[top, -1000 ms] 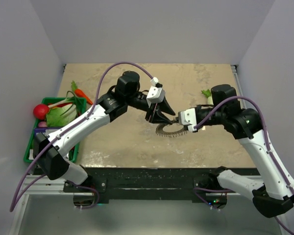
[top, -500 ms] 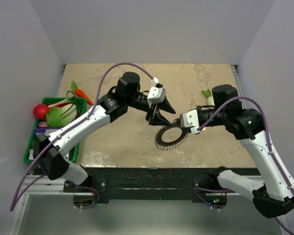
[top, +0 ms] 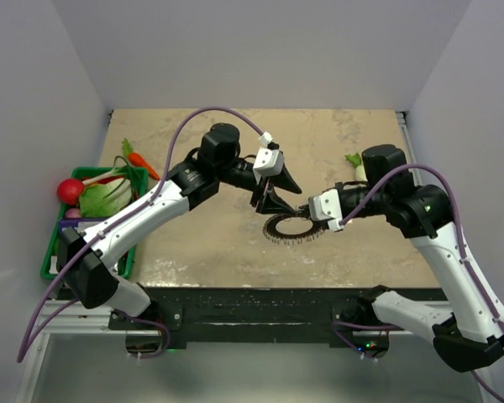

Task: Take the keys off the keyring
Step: Remove the key from the keyring.

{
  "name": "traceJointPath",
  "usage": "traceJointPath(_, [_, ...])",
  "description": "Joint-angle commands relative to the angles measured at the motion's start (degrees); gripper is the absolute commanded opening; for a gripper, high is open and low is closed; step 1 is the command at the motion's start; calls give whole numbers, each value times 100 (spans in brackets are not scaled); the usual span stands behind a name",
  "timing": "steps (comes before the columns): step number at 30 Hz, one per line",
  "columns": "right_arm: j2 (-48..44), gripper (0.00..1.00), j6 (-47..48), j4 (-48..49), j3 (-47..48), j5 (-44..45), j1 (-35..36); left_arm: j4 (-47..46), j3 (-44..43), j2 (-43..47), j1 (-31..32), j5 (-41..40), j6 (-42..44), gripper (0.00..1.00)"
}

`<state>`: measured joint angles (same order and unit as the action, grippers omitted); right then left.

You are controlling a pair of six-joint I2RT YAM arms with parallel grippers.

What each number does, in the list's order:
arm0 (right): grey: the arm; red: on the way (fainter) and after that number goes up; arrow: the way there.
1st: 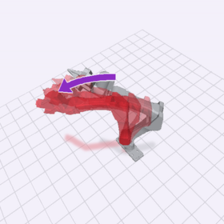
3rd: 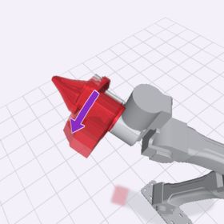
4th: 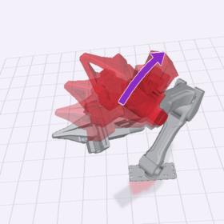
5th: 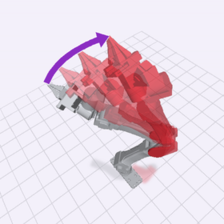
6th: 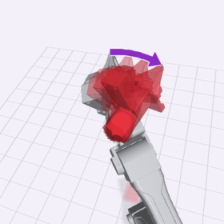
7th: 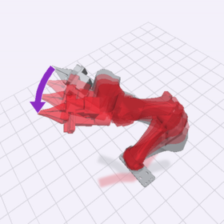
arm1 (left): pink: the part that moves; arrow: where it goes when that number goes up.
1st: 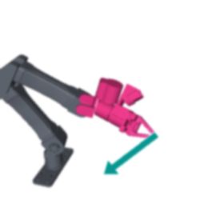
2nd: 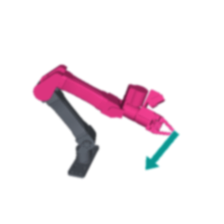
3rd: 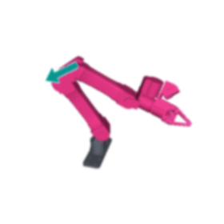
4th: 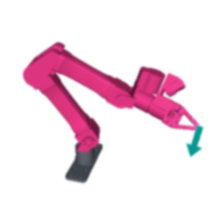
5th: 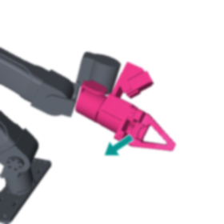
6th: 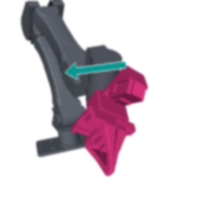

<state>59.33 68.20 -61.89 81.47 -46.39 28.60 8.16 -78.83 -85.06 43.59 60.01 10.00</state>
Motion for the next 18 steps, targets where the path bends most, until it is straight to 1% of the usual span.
traceJointPath(1, [-18,0,-26,370,27,-248,76,-236,78,86,18,-33,-77,58])
traceJointPath(4, [-36,0,-167,590,-35,-55,93,-245,78,77,18,11,-95,53])
traceJointPath(5, [-44,0,-245,634,-35,-11,84,-254,78,77,18,54,-95,47])
traceJointPath(7, [-71,0,-334,783,-35,25,93,-245,78,68,18,81,-95,40])
traceJointPath(8, [-71,0,-386,801,-17,34,84,-245,87,77,18,90,-103,33])
traceJointPath(10, [-62,0,-404,845,26,69,93,-245,96,86,18,107,-95,27])
traceJointPath(11, [-53,0,-413,845,35,86,84,-245,104,77,18,99,-95,21])
traceJointPath(13, [-27,0,-422,854,44,104,93,-254,113,86,18,108,-95,14])
traceJointPath(14, [-27,0,-413,854,36,104,84,-263,104,94,18,90,-95,5])
traceJointPath(15, [-27,0,-413,845,27,113,84,-254,122,103,18,73,-86,0])
traceJointPath(18, [-53,0,-343,767,27,253,93,-280,157,138,18,20,-103,0])
